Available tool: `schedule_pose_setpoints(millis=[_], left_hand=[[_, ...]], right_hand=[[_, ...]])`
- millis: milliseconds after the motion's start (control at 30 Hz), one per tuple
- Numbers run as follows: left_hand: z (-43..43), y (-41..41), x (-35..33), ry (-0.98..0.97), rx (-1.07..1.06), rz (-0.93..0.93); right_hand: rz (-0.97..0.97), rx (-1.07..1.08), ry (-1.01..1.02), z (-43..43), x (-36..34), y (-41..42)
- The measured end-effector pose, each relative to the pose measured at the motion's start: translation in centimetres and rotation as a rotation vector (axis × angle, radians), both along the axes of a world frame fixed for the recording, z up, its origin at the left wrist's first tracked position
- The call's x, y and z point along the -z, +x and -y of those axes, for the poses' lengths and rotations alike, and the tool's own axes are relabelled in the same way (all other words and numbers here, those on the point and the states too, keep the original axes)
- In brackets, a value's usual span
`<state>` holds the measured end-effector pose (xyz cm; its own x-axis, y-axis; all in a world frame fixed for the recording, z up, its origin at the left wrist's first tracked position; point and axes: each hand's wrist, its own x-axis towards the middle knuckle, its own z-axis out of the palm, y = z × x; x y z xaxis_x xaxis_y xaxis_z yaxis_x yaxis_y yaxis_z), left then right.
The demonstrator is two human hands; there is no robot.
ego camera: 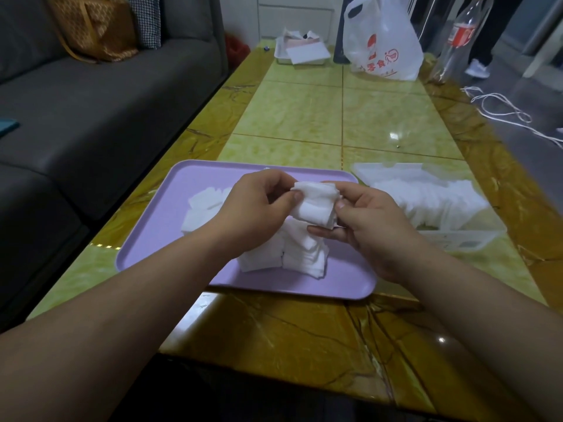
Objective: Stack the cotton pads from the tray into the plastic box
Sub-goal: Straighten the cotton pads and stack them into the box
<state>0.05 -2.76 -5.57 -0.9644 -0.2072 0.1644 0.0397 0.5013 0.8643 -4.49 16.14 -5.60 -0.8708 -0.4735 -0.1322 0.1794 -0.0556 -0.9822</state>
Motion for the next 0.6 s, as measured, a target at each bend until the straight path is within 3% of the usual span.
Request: schedule_pose_setpoints(millis=[333, 600], left_hand=[[0.55, 0.34, -0.58, -0.008, 0.032, 0.023], [0.14, 0.26, -0.47, -0.003, 0.029, 0.038]], right_hand=[[0.046, 0.173, 0.061, 0.04, 0.0, -0.23], [0.093, 0.078, -0.011, 0.38, -0.53, 0.36]])
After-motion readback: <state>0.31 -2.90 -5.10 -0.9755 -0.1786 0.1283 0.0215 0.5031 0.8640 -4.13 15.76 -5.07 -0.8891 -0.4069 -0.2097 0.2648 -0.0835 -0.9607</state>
